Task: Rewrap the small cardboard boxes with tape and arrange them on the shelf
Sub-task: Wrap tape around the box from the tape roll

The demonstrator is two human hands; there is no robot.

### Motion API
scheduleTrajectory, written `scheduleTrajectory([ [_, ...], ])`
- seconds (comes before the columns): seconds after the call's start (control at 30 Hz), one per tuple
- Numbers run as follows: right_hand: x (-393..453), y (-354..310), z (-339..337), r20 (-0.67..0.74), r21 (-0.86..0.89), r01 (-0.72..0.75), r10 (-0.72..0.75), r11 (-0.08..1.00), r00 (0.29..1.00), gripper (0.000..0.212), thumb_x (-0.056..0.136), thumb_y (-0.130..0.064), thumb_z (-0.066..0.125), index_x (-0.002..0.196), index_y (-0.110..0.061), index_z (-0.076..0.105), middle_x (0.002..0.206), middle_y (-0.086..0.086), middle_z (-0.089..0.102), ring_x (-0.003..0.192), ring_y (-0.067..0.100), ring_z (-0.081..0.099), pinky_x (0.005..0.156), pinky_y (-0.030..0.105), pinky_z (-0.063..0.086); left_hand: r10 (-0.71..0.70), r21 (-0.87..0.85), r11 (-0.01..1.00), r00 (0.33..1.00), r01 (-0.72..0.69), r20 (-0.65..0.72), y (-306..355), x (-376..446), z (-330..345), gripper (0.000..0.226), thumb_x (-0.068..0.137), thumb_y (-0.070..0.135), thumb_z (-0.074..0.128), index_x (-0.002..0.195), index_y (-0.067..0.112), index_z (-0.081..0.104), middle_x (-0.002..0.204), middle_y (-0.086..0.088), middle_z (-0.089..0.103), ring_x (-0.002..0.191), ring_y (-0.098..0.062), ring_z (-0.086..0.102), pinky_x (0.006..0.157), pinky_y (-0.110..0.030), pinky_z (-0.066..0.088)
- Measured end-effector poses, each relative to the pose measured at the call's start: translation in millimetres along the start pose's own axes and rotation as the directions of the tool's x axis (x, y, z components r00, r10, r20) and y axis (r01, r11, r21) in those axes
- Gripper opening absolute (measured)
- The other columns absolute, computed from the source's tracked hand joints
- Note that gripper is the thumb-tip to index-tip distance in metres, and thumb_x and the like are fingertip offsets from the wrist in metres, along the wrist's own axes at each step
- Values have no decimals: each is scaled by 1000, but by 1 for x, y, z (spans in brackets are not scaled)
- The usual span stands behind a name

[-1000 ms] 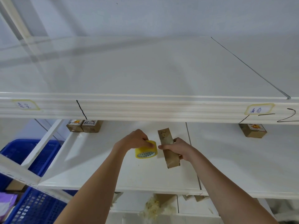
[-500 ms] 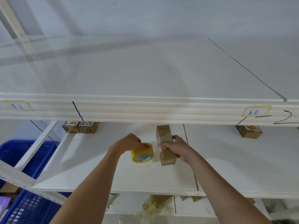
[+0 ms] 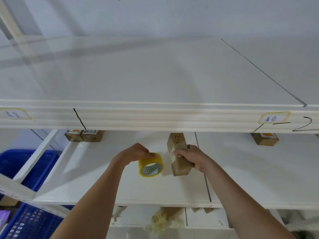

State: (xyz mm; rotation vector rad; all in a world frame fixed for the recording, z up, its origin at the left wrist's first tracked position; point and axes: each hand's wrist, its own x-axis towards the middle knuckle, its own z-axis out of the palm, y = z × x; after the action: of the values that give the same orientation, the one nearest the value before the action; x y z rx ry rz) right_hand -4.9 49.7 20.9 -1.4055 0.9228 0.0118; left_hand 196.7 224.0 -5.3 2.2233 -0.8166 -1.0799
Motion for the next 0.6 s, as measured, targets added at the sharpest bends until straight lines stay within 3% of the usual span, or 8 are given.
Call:
scheduleTrajectory([
  [0.17, 1, 0, 2, 40, 49, 12, -14, 999, 999, 36, 77, -22, 82, 107, -7, 69, 94, 10, 73, 89, 27, 73, 76, 41, 62, -90, 224, 968, 989, 115, -119, 9, 3, 3, 51, 75, 70, 73, 68, 19, 64, 74, 2, 58, 70, -15, 57, 69, -26, 44],
  [0.27, -1, 1, 3, 80, 116, 10, -20, 993, 997, 32, 82, -19, 77, 111, -6, 70, 105, 15, 75, 97, 31, 73, 85, 44, 60, -103, 271, 953, 986, 134, -128, 16, 2, 4, 56, 72, 76, 70, 69, 21, 62, 75, 2, 59, 70, -14, 57, 70, -26, 45],
  [0.47, -5, 5, 9, 122, 245, 11, -42, 969, 992, 34, 90, -22, 68, 119, -4, 67, 107, 16, 74, 97, 28, 72, 76, 36, 59, -61, 299, 950, 992, 91, -110, 24, 4, 7, 57, 72, 79, 67, 73, 22, 65, 80, 3, 63, 75, -13, 61, 71, -25, 47],
  [0.6, -9, 10, 8, 173, 297, -11, -42, 955, 984, 31, 93, -21, 63, 120, -7, 67, 112, 18, 72, 103, 29, 69, 85, 42, 58, -47, 328, 942, 995, 75, -91, 27, 2, 6, 56, 74, 77, 67, 73, 21, 65, 78, 3, 62, 76, -15, 60, 70, -25, 46],
])
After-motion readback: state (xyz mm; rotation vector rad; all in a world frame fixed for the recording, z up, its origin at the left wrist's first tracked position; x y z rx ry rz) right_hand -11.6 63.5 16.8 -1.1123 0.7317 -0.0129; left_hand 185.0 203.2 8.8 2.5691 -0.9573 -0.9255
